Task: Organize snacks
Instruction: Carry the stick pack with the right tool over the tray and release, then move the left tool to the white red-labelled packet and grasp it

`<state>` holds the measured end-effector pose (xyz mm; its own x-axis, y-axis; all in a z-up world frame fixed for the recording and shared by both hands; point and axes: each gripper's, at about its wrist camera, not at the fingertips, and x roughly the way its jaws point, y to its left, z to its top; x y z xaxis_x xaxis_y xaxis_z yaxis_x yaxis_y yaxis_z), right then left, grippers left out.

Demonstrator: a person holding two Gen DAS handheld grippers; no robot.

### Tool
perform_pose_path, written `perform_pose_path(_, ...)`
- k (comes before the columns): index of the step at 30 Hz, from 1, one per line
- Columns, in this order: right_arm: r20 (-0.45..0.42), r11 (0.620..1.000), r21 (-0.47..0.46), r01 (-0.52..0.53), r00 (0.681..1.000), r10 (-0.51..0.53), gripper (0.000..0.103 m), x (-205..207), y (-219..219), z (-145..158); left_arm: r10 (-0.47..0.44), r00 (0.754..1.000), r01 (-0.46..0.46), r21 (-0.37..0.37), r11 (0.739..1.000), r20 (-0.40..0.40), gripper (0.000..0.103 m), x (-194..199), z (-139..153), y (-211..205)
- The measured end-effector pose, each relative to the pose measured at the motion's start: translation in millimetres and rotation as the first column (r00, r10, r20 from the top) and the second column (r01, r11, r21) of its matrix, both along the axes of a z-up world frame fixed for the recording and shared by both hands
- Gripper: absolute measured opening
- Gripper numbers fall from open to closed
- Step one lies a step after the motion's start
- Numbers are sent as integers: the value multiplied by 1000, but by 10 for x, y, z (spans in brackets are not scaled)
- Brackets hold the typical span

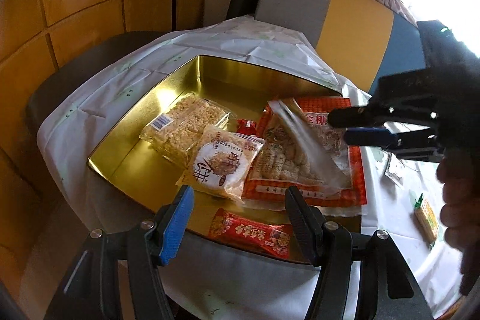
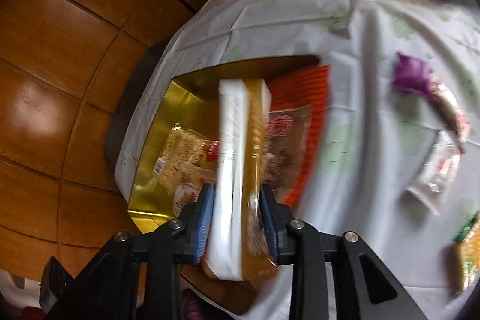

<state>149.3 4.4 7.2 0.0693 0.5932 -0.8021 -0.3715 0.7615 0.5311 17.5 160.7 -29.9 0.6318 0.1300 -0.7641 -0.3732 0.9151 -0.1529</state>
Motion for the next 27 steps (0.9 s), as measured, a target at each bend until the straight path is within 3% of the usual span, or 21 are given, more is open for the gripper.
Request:
perform_pose_path(7,59,997,-70,-41,997,45,33,-169,26,-52,5,1000,-6,-11,1000,-12,64,17,-52,38)
perform_pose_path(16,211,990,-136,-34,976,62,33,-357,-296,75,-38,999,38,13,999,-11,64,29,-18,-89)
perform_pose_path(27,298,977,-215,0,952,66,35,-543,-808,60,-106,994,106,53,993,0,64,21,78,-326)
